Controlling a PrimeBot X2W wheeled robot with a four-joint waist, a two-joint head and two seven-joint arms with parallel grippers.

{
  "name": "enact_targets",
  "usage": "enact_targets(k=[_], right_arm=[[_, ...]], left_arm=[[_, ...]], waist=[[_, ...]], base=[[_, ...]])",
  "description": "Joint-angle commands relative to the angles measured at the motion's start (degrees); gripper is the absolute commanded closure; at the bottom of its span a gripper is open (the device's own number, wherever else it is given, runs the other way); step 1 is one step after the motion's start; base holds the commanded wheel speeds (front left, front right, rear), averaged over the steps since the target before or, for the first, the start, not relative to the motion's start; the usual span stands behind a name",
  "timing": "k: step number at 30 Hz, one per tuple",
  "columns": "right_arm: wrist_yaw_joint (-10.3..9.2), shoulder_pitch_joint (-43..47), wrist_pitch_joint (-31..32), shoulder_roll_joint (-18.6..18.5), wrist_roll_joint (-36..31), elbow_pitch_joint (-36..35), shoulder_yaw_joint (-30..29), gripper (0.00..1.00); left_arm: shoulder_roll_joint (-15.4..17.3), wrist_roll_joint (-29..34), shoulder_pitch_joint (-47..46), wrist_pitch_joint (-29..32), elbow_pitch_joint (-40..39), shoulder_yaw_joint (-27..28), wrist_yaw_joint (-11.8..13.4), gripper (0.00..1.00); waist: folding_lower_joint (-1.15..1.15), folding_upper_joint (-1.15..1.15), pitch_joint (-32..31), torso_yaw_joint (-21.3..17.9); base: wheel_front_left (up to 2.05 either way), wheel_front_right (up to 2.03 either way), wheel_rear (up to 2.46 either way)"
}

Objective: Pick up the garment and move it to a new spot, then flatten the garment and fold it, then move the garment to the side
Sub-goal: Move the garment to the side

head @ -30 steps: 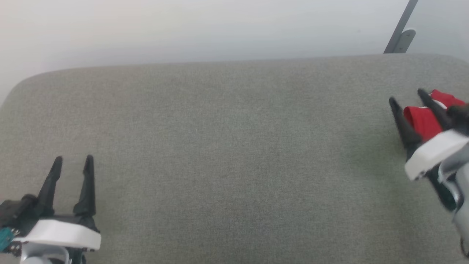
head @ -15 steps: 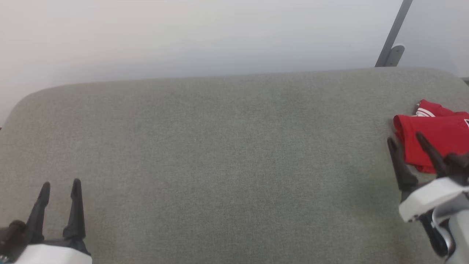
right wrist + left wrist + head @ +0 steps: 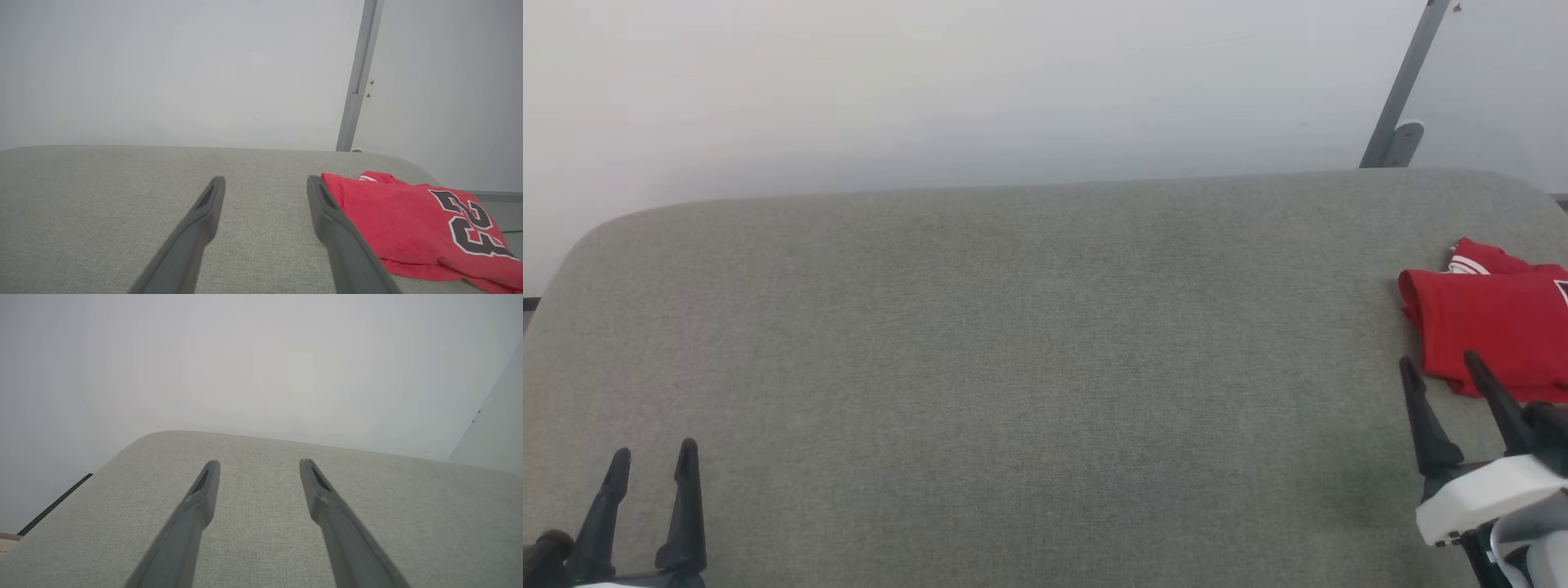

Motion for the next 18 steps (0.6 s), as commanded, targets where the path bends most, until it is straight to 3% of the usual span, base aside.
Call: enact_targets(k=[1, 18], right_arm=[[-0.1, 0.8, -0.1, 0.5, -0.4, -0.4, -0.5, 0.0], [-0.1, 4.4, -0.1, 3.4, -3.0, -3.1, -4.3, 0.0]], left_arm=[[0.4, -0.6, 0.7, -0.3, -0.2, 0.0, -0.1, 0.0], [0.9, -0.9, 0.9, -0.3, -0.2, -0.5, -0.1, 0.0]], waist=[[0.0, 0.0, 0.0, 0.1], [0.0, 0.0, 0.0, 0.2]], base=[[0.0, 0.0, 0.0], [0.0, 0.0, 0.0]])
